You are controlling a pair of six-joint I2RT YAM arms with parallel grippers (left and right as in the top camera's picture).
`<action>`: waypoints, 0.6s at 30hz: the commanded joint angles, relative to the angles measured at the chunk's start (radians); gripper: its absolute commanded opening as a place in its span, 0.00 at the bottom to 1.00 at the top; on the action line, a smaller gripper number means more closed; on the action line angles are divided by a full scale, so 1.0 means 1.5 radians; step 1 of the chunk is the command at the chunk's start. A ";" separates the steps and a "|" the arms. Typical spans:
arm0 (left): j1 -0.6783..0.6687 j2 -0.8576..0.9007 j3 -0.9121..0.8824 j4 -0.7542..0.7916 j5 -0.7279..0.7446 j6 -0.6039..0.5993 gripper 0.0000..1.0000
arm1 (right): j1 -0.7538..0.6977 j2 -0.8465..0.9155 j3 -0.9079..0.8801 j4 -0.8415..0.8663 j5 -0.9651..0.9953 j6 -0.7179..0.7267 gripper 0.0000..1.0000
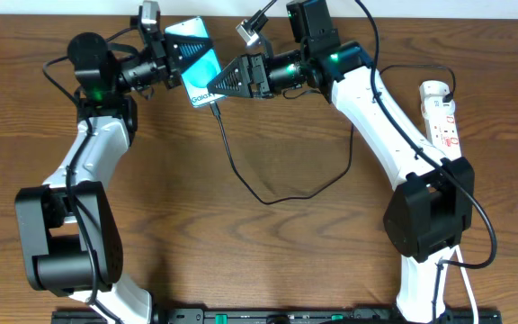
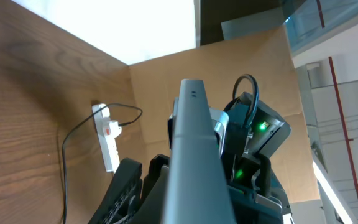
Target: Plug charger to phone and switch on socket
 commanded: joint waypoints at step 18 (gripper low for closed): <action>0.077 -0.004 0.005 -0.216 0.002 0.151 0.07 | -0.136 -0.012 0.011 -0.210 0.250 -0.062 0.99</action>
